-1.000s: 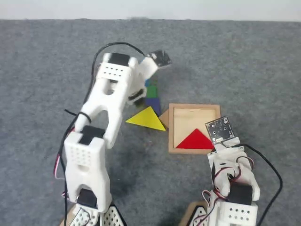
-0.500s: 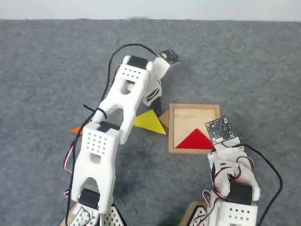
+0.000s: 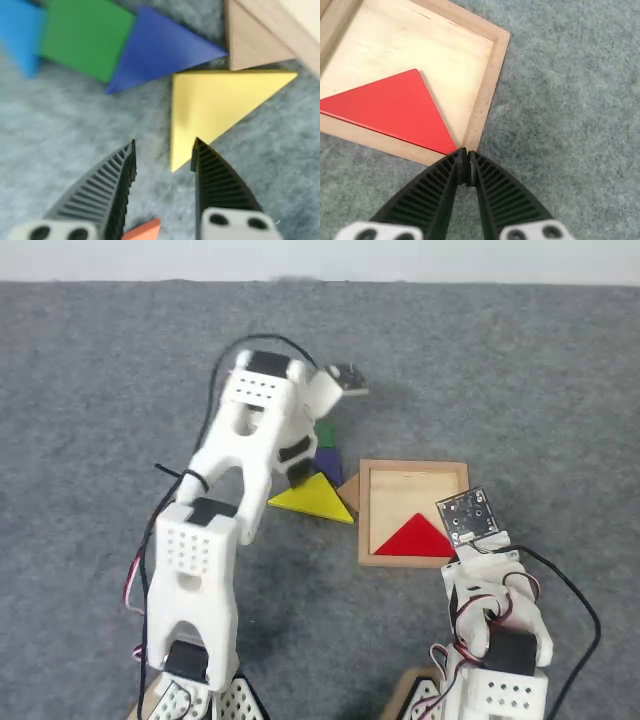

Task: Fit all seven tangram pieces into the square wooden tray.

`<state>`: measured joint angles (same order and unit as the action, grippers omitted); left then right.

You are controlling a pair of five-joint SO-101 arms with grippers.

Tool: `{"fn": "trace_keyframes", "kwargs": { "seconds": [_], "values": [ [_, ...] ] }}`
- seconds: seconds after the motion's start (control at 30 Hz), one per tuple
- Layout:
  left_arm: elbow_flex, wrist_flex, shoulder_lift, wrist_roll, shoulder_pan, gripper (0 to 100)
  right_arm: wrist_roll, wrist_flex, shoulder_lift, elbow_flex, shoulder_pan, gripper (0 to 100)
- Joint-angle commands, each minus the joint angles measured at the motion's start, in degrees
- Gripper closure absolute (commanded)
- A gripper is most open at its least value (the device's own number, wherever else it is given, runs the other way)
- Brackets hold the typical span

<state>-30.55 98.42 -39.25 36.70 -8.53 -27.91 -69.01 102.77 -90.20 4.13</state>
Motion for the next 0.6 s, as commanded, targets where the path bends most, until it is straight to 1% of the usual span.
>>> {"fn": "trace_keyframes", "kwargs": {
  "seconds": [0.0,0.17,0.27,0.33,0.4,0.47,0.57],
  "values": [
    [0.0,1.6,7.4,1.2,-0.2,76,-1.0,-0.1,-0.1,0.5,-0.3,98.9],
    [3.8,-3.3,2.1,3.8,-4.9,68,-1.0,-0.3,-0.1,0.5,-0.3,98.9],
    [3.9,-8.3,-3.3,3.7,-5.6,68,-1.0,-0.3,-0.1,0.5,-0.3,98.9],
    [2.8,-9.9,-6.3,4.0,-5.4,68,-1.0,-0.3,-0.1,0.5,-0.3,98.9],
    [0.6,-9.8,-8.9,4.0,-5.0,68,-1.0,-0.3,-0.1,0.5,-0.3,98.9],
    [-1.5,-9.5,-11.1,5.7,-5.0,68,-1.0,-0.3,-0.1,0.5,-0.3,98.9],
    [-6.9,-5.7,-13.9,6.9,-4.7,68,-1.0,-0.3,-0.1,0.5,-0.3,98.9]
  ]
}}
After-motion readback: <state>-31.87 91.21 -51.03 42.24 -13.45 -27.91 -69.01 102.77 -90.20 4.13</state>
